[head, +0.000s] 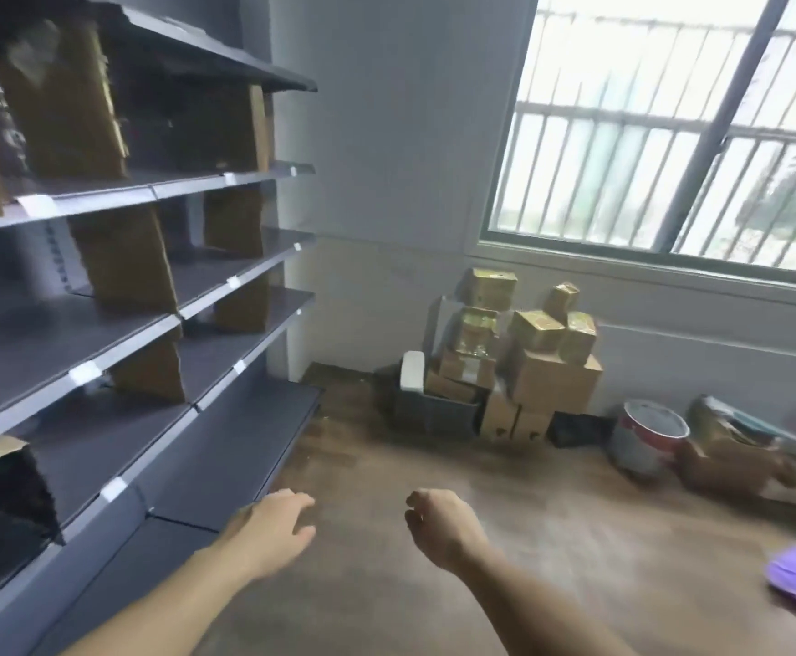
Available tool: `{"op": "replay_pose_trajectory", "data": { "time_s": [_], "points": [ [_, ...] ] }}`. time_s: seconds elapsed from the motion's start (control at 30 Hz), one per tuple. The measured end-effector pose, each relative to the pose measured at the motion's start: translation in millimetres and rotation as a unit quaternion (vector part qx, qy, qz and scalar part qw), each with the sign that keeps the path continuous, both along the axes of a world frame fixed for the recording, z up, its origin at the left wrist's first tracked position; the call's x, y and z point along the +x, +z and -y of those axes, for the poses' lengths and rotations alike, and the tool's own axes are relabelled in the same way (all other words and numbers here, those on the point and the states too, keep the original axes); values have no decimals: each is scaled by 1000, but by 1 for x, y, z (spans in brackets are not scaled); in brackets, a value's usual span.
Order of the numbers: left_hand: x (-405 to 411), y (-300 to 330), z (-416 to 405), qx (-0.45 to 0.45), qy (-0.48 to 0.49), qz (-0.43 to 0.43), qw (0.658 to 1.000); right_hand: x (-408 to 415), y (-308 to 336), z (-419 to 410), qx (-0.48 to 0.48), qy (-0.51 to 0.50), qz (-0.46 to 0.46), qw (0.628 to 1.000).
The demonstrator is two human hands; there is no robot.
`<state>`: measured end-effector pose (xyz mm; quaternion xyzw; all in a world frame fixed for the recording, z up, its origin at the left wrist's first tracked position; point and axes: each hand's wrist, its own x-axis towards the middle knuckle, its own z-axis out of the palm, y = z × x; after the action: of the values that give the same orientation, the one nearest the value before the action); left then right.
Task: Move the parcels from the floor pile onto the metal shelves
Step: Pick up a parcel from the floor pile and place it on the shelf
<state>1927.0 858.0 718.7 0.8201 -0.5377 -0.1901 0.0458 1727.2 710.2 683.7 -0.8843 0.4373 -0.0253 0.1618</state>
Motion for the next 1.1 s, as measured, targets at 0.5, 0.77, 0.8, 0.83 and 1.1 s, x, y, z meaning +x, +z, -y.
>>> {"op": "replay_pose_trajectory", "data": {
  "time_s": [0.5,0.77,0.8,0.83,1.1],
  "points": [
    [3,-4,329,-32,-99,55,993,-16,13,272,4,-129,11,992],
    [48,-16,492,50,-186,31,981,4,14,400,36,-161,-14,986],
    [51,-14,505,45,-189,30,981,5,17,410,33,-166,-15,986],
    [53,-14,525,41,-193,26,980,6,18,426,31,-172,-15,985],
    [44,-19,673,31,-246,-6,969,4,15,561,35,-212,-7,977]
  ]
}}
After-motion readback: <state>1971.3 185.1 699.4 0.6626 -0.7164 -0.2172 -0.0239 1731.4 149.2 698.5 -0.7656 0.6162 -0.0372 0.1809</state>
